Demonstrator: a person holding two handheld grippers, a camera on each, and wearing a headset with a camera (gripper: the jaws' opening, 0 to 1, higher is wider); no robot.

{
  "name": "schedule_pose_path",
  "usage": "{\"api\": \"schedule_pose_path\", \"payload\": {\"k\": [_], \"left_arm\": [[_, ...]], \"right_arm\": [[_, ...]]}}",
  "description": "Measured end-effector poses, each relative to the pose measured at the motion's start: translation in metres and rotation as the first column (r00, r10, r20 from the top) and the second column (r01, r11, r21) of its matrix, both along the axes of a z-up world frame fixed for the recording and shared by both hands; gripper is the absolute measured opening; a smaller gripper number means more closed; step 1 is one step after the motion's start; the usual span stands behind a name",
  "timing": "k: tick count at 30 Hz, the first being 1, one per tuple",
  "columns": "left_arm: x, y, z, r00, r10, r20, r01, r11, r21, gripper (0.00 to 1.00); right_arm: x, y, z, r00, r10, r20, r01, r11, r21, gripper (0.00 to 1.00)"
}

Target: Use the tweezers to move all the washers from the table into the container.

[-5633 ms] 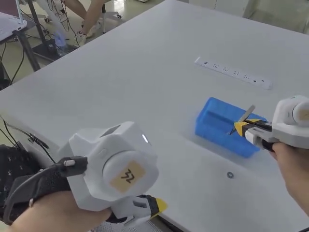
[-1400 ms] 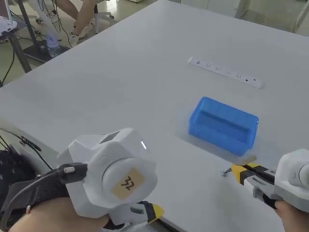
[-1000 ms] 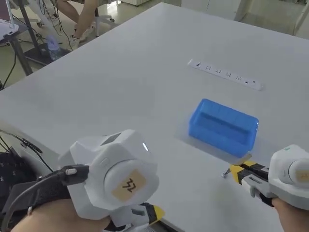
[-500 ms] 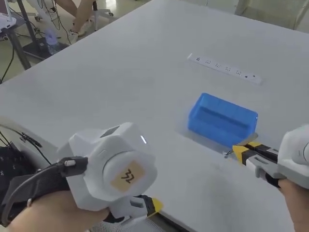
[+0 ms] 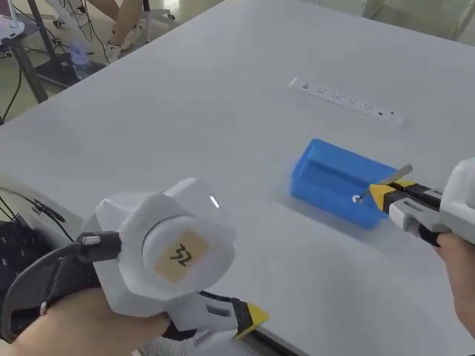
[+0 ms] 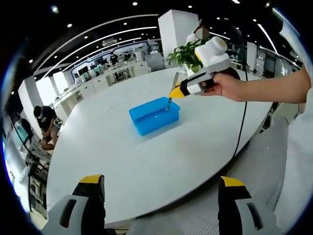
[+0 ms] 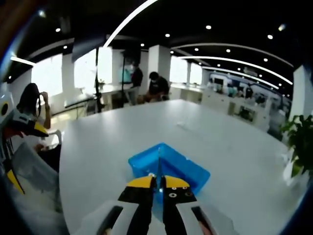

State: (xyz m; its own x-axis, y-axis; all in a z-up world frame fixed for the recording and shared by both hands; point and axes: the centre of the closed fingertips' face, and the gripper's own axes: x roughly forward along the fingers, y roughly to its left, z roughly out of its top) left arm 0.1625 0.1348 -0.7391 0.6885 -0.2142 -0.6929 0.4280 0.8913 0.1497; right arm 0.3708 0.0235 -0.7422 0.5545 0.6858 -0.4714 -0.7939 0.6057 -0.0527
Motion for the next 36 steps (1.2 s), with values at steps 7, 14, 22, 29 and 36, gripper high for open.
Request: {"api": "schedule_pose_path", "payload": {"k": [7, 14, 22, 29, 36], "left_arm": [[0.001, 0.000, 0.001, 1.000, -0.001, 0.001, 0.001, 1.000, -0.001, 0.99], [0.002, 0.000, 0.000, 1.000, 0.000, -0.002, 0.000, 1.000, 0.002, 0.99], [0.005, 0.004, 0.005, 1.000, 0.007, 0.011, -0.007, 1.000, -0.015, 0.99], [0.005, 0.006, 0.005, 1.000, 0.004, 0.013, -0.004, 1.000, 0.004, 0.99], [0.004, 0.007, 0.009, 1.000, 0.007, 0.024, -0.007, 1.000, -0.019, 0.99]], "right_arm": [[0.019, 0.005, -0.012, 1.000, -0.006, 0.001, 0.006, 0.999, -0.047, 0.03], [0.029, 0.010, -0.038, 0.999, 0.010, -0.038, -0.014, 0.993, -0.117, 0.03], [0.033, 0.011, -0.051, 0.994, 0.001, -0.111, -0.017, 0.989, -0.145, 0.03], [0.034, 0.013, -0.060, 0.992, 0.013, -0.129, -0.036, 0.985, -0.171, 0.03], [0.034, 0.010, -0.068, 0.989, 0.010, -0.146, -0.038, 0.981, -0.190, 0.03]]}}
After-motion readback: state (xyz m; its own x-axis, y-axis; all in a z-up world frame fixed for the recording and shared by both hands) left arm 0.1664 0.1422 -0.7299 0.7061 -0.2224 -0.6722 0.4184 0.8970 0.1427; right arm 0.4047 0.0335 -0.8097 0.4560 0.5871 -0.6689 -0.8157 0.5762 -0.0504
